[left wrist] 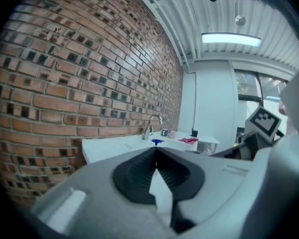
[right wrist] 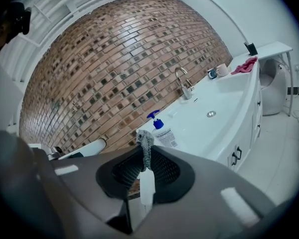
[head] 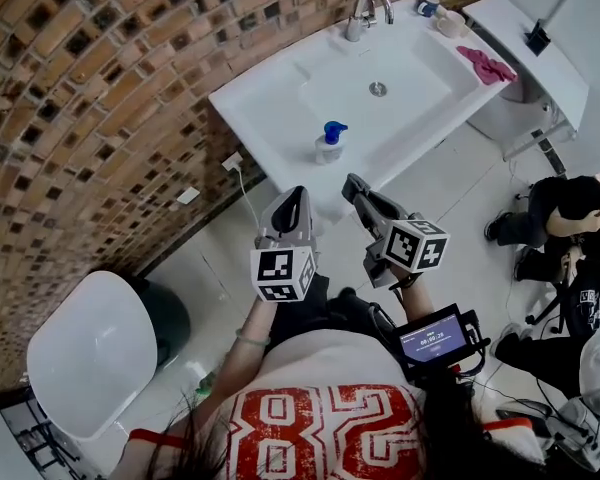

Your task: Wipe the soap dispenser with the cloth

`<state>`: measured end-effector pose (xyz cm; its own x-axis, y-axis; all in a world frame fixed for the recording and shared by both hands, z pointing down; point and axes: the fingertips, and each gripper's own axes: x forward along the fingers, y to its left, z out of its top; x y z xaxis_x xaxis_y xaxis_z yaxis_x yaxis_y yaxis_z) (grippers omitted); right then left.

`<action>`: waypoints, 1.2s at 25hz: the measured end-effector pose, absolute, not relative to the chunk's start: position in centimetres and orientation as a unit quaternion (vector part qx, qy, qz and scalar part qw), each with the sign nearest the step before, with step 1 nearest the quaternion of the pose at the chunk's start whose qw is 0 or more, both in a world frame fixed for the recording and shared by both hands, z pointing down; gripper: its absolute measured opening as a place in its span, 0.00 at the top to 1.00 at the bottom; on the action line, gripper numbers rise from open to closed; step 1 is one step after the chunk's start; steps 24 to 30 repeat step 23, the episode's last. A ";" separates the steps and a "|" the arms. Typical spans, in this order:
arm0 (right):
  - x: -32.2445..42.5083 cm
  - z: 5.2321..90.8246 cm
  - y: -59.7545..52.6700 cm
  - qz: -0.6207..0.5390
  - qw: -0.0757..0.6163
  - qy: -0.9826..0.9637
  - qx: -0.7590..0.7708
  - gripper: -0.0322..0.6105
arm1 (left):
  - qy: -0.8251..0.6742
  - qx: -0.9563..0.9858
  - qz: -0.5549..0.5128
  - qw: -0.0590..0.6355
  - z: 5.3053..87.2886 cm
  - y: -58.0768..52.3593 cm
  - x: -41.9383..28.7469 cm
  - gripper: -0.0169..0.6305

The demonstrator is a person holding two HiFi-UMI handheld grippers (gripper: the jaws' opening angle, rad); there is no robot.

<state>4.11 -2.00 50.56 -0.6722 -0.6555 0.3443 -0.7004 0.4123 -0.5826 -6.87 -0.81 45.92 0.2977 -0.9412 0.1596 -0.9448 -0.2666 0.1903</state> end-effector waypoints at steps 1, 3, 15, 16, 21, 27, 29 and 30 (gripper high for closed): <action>4.4 50.4 -1.4 0.360 0.029 -0.841 0.403 0.87 | -0.592 0.796 0.008 0.127 46.0 -0.1 -6.3 0.97; 4.9 49.9 -0.5 0.354 0.022 -0.845 0.399 0.87 | -0.592 0.796 0.011 0.129 46.2 1.2 -5.3 0.97; 4.6 49.3 1.7 0.315 0.030 -0.864 0.392 0.87 | -0.601 0.791 0.014 0.116 45.9 3.7 -4.7 0.97; 4.5 49.2 1.7 0.314 0.030 -0.864 0.392 0.87 | -0.601 0.790 0.014 0.116 45.9 3.8 -4.7 0.97; 4.3 48.9 1.9 0.306 0.033 -0.866 0.395 0.87 | -0.602 0.790 0.011 0.115 45.8 3.9 -5.0 0.97; 4.4 48.8 1.9 0.302 0.035 -0.866 0.397 0.87 | -0.601 0.791 0.009 0.113 45.6 3.9 -4.9 0.97; 4.4 48.8 1.9 0.302 0.035 -0.866 0.397 0.87 | -0.601 0.791 0.009 0.113 45.6 3.9 -4.9 0.97; 4.4 48.8 1.9 0.302 0.035 -0.866 0.397 0.87 | -0.601 0.791 0.009 0.113 45.6 3.9 -4.9 0.97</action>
